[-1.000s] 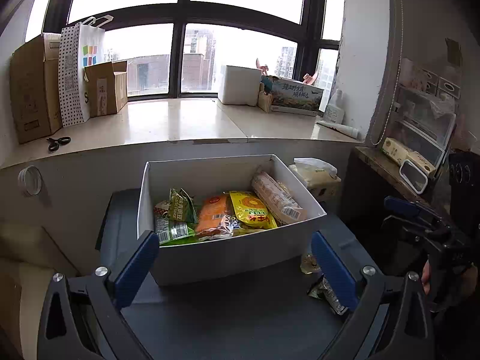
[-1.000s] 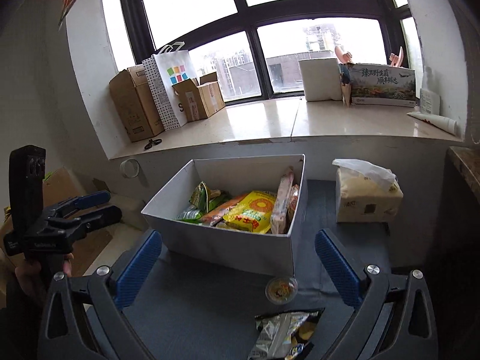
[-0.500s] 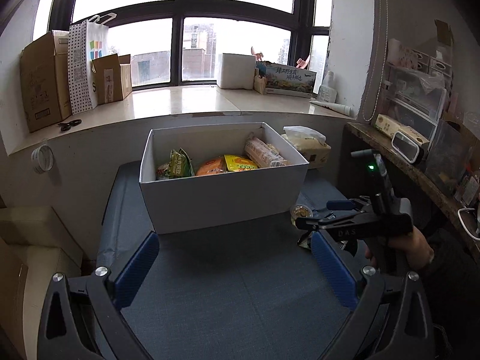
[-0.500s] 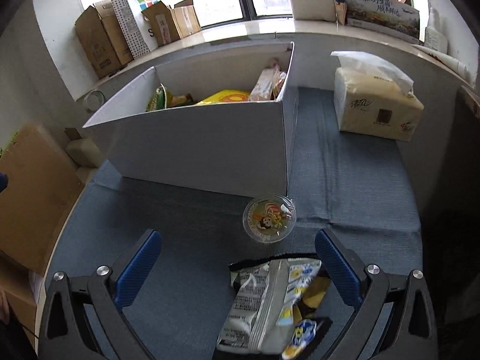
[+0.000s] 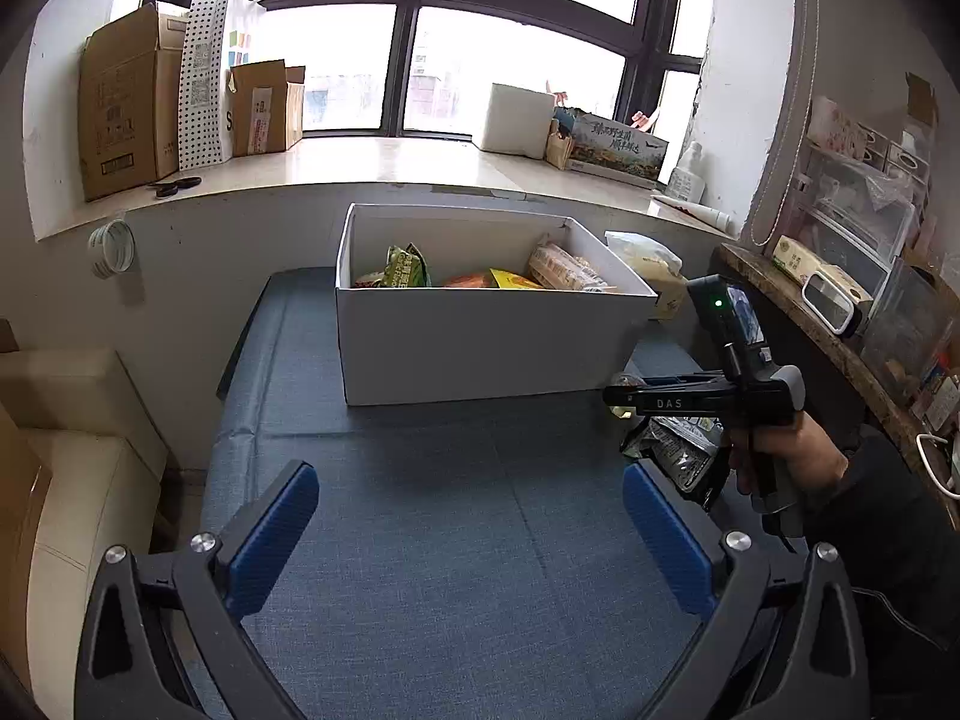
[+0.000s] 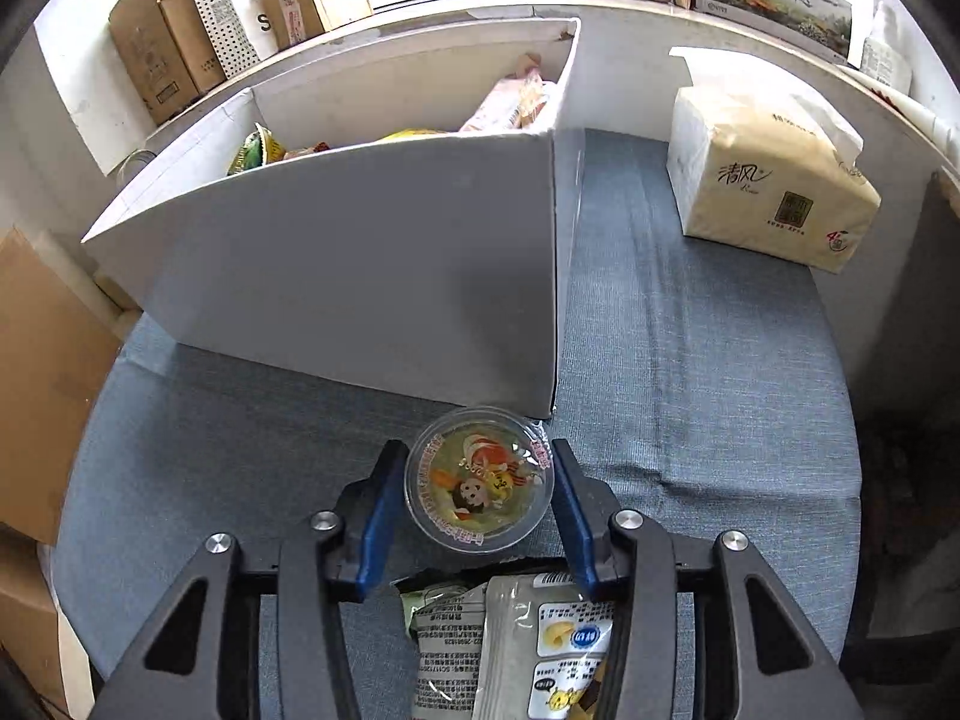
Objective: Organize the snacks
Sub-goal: 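Grasp the round cartoon jelly cup with the right gripper, then grasp the silver snack bag with the left gripper while right holds the cup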
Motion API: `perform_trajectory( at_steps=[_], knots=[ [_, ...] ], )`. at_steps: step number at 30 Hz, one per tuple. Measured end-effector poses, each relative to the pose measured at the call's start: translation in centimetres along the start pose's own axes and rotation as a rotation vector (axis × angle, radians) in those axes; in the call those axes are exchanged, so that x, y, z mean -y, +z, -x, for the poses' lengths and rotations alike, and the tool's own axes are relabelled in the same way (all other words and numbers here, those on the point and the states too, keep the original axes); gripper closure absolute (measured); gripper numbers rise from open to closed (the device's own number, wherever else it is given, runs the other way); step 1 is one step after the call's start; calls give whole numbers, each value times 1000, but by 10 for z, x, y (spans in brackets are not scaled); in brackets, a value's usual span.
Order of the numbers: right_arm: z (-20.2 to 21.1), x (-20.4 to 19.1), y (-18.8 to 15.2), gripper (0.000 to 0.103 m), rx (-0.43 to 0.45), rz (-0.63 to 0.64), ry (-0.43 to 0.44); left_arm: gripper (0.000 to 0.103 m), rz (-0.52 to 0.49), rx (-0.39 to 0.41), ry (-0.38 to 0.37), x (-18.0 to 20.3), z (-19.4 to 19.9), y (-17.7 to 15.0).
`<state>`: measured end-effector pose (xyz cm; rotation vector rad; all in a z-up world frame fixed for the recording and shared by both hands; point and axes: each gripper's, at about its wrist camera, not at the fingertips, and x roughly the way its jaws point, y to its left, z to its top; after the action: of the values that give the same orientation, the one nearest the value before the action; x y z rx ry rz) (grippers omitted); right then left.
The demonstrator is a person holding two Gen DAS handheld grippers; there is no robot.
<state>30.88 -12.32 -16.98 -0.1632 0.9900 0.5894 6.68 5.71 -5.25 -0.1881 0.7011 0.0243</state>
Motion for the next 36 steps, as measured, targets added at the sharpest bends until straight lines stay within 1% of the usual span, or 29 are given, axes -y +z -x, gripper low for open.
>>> perform_trajectory(
  at_steps=[3,6,11,12,14,16,18,20,23,25,26,29,30,31,32,33,36],
  knots=[
    [19,-5,0,52,39,12,15,0,-20,-1,-20,6,-6,4],
    [51,-8,-2,52,99,12,49,0,-60,-13,-43,21,-18,10],
    [114,4,-11,52,216,-2,58,0,-135,-59,-150,65,-53,23],
    [128,8,-16,52,233,-5,55,0,-150,-72,-166,76,-62,25],
    [151,15,-26,52,272,-10,33,0,-168,-104,-223,99,-82,28],
    [171,24,-37,52,297,-31,15,0,-211,-122,-262,125,-102,28],
    [186,34,-48,52,315,-58,-4,0,-257,-155,-290,150,-122,26],
    [196,46,-60,52,325,-82,-26,0,-267,-195,-314,169,-143,24],
    [205,60,-79,52,332,-129,-43,0,-282,-245,-320,190,-174,19],
    [209,68,-91,52,334,-161,-45,0,-318,-269,-284,202,-194,14],
    [209,71,-96,52,330,-175,-46,0,-338,-289,-280,207,-204,11],
    [206,78,-108,52,315,-206,-42,2,-364,-336,-247,209,-228,6],
    [204,80,-110,52,308,-212,-40,15,-366,-337,-243,208,-230,5],
    [203,81,-112,52,303,-216,-38,21,-367,-332,-253,207,-228,4],
    [201,82,-113,52,299,-220,-35,22,-368,-333,-254,206,-226,4],
    [198,82,-114,52,294,-223,-29,27,-373,-339,-249,204,-224,4],
    [191,78,-112,52,286,-221,-16,30,-355,-326,-250,190,-213,6]
  ],
)
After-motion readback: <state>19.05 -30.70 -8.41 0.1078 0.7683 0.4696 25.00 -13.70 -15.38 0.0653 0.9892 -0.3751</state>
